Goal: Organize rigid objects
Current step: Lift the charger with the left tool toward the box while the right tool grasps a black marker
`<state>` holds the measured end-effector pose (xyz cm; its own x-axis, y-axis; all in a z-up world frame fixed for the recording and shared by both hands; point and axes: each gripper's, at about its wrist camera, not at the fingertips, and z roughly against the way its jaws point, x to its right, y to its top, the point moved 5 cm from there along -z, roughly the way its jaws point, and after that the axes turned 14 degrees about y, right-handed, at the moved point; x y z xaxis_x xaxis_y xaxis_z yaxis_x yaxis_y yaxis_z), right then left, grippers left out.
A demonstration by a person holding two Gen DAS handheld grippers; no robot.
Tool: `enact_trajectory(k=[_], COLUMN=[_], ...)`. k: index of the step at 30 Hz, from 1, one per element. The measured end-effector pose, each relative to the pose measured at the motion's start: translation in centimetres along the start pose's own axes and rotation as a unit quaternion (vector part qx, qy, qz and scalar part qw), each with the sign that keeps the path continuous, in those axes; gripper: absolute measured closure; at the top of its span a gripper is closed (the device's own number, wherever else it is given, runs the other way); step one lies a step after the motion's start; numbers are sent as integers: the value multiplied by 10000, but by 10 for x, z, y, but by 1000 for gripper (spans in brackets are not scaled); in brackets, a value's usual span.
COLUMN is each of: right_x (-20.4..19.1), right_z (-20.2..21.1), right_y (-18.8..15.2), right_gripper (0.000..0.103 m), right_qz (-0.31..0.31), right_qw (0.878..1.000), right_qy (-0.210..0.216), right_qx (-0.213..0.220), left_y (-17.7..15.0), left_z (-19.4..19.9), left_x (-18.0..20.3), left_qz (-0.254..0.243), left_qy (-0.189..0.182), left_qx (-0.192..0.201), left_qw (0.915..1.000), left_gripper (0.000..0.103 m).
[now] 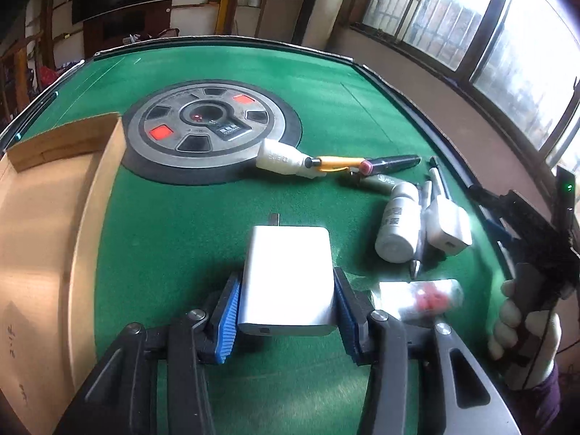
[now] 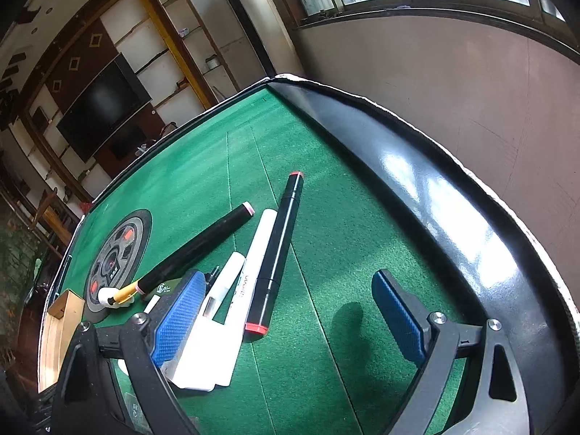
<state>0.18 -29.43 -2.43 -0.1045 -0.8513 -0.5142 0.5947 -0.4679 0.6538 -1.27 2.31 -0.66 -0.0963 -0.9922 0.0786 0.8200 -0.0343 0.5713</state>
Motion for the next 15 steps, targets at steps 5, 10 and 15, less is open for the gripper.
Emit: enact_trajectory(k=[5,10,15], right_x=[-1,-4,-44], right_z=[20,4,-22], right_y=[12,30,41], right_gripper=[10,21,42], right_qz=[122,360,-15], right_qw=[9999,9971,9930], right_qy=[-92,-445,523], right_qx=[-76,-501,-1059], left_y=[-7,-10,-12], left_z=[41,62,70], left_x=[-25,-37,-44], left_qz=[414,642,750], left_qy=[-440,-587,-629], left_qx=[274,539,613], left_qw=[9978,9948,9933], left_gripper=[54,54,54])
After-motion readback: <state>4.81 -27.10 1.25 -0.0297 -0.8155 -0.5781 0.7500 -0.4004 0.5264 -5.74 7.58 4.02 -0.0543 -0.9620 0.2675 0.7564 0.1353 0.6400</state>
